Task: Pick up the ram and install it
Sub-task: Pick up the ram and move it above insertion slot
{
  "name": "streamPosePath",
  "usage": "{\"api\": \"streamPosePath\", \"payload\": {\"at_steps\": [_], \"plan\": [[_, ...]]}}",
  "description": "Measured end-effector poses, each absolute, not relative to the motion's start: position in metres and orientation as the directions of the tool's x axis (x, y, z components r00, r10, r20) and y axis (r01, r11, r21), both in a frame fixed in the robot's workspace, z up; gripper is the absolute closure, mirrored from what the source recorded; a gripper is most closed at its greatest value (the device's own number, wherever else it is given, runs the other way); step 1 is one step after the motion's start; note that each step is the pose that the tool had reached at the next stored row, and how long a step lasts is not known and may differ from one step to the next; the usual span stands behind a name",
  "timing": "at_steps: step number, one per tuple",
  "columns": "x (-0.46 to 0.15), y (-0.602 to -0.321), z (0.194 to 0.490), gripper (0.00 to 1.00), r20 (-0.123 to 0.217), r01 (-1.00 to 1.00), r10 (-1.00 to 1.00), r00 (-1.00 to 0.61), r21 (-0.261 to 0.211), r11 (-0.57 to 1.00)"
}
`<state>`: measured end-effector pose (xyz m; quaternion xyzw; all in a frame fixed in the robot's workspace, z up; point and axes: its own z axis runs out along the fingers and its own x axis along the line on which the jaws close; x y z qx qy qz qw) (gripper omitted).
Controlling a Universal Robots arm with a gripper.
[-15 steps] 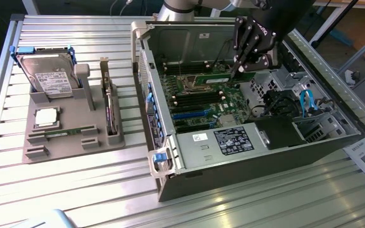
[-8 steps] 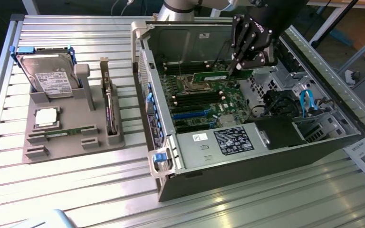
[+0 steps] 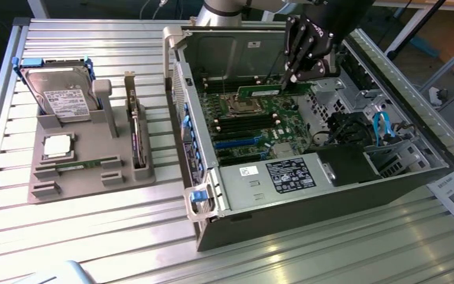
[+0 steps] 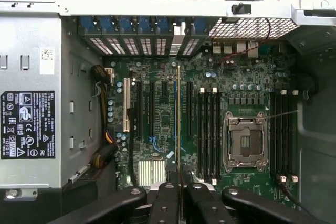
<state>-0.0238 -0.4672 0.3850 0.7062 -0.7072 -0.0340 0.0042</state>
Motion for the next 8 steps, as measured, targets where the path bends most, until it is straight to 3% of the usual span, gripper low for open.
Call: {"api": "streamPosePath", "payload": {"at_steps": [8], "plan": [[-0.0238,-0.4567,0.3834,0.88,-0.047,-0.999,-0.999,-0.002,0.053,0.0]]}}
